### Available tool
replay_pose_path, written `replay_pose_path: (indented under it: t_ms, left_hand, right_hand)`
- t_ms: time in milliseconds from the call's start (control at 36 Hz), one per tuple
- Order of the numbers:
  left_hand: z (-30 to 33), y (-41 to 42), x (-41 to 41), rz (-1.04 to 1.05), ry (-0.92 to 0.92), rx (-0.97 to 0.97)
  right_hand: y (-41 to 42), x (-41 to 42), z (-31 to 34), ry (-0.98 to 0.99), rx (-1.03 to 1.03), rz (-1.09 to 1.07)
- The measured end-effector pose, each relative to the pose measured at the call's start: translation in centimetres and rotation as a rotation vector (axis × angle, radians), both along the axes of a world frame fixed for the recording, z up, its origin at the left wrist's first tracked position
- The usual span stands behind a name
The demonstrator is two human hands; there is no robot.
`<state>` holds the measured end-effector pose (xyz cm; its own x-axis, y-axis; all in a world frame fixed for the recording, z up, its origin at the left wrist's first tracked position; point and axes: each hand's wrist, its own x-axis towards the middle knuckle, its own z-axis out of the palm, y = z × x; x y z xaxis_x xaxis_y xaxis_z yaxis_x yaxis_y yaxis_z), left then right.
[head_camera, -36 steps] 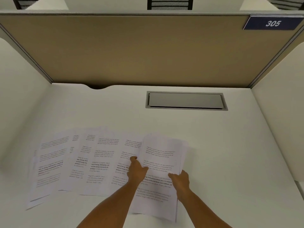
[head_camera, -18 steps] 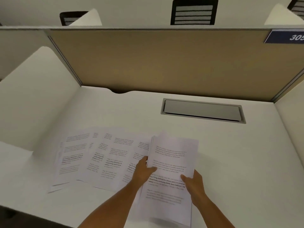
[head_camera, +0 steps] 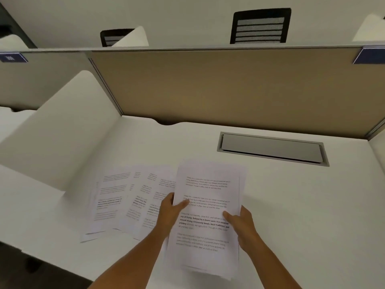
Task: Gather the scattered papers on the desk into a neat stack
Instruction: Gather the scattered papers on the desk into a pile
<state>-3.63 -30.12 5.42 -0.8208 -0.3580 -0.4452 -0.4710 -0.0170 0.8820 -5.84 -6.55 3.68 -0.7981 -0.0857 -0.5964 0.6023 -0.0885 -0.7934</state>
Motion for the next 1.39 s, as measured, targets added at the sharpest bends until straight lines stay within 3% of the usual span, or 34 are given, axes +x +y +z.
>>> replay_pose_path:
  t_ms: [194, 333, 667, 778, 944, 1056, 1139, 1389]
  left_hand:
    - [-0.5, -4.6, -1.2, -0.188, -0.076, 0.37]
    - [-1.7, -5.9, -1.6, -0.244, -0.117, 0.409]
    - [-6.0, -6.1, -1.8, -0.383, -0.104, 0.013]
    - [-7.6, -5.4, -1.5, -0.527, -0.126, -0.262]
    - [-7.9, -4.4, -1.8, -0.58, -0.257, -0.704]
    - [-7.8, -4.3, -2.1, -0.539, -0.346, -0.739]
    - [-8.0, -4.5, -2.3, -0.52, -0.346, -0.704]
    - [-8.3, -5.5, -2.9, -0.488, -0.306, -0.581]
  right_hand:
    - [-3.5, -1.1, 0.2, -0.018, 0.007, -0.024]
    - [-4.4, -0.6, -0.7, -0.047, 0.027, -0.046]
    - [-8.5, 2.2, -4.4, -0.132, 0.24, -0.155]
    - [-9.8, 2.9, -5.6, -0.151, 0.337, -0.189]
    - [-11.2, 3.1, -6.4, -0.151, 0.553, -0.213]
    - [-11.8, 2.2, -6.8, -0.177, 0.864, -0.092]
    - [-12.2, 1.6, -6.4, -0.233, 0.961, -0.072]
    - [-12.0, 1.1, -6.7, -0.205, 0.731, -0.154]
